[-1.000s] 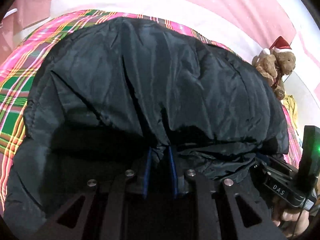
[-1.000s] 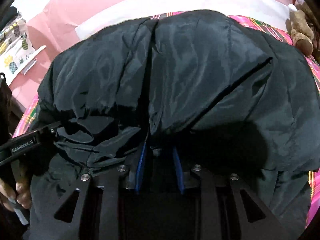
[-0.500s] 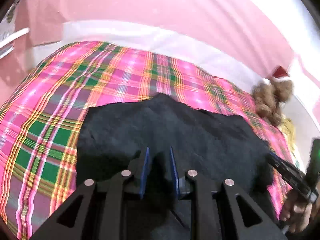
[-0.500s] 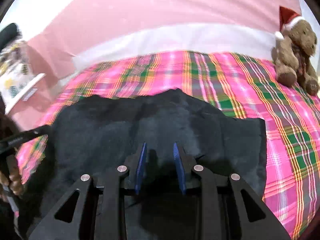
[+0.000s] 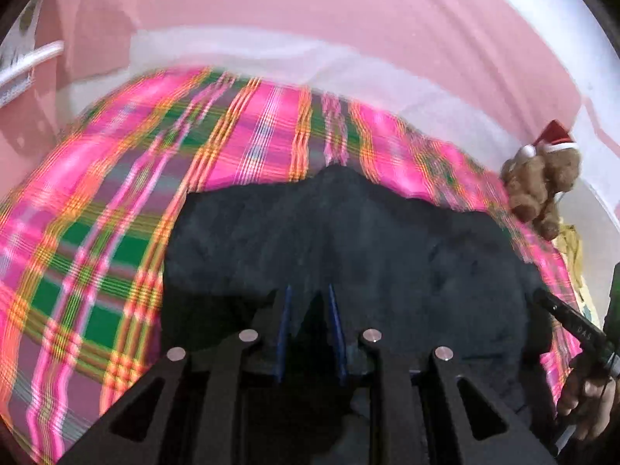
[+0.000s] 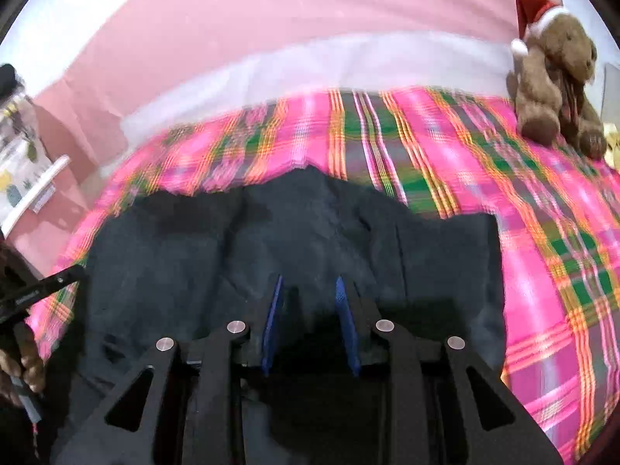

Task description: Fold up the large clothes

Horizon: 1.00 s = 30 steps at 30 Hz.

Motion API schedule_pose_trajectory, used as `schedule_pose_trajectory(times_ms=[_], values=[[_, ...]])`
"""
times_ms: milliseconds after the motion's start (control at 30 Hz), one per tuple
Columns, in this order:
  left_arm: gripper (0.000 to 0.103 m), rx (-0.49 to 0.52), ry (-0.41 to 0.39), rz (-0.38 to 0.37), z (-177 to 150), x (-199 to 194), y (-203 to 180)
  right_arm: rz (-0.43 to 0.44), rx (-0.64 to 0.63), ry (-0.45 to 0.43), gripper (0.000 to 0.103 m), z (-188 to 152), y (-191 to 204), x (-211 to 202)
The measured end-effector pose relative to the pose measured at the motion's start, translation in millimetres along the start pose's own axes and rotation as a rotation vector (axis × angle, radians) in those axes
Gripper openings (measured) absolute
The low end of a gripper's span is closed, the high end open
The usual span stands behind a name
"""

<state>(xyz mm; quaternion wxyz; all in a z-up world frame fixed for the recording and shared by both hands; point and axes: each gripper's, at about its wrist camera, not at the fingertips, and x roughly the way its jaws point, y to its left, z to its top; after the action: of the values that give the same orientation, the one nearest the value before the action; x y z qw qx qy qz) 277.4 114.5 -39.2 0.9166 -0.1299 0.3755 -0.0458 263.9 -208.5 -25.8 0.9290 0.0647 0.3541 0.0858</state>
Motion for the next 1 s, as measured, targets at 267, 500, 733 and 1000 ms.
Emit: schedule_pose_trajectory(times_ms=[267,500,733,1000], values=[[0.022,0.014,0.062,-0.003,-0.9,40.2,-21.3,0.083,-0.075,0.123,0.028,-26.6,41.3,59.6],[0.021,-0.029,0.050,-0.062,-26.0,56.2,-7.3,0.083,-0.074,0.116,0.028,-33.3,37.1,64.5],[0.021,0.038,0.004,-0.067,-0.2,13.1,-24.8,0.047,-0.108,-0.005,0.030,7.1,31.6,21.5],[0.017,0.053,0.030,0.039,0.2,67.1,-1.5,-0.059,-0.056,0.064,0.031,-18.2,-26.9,78.7]])
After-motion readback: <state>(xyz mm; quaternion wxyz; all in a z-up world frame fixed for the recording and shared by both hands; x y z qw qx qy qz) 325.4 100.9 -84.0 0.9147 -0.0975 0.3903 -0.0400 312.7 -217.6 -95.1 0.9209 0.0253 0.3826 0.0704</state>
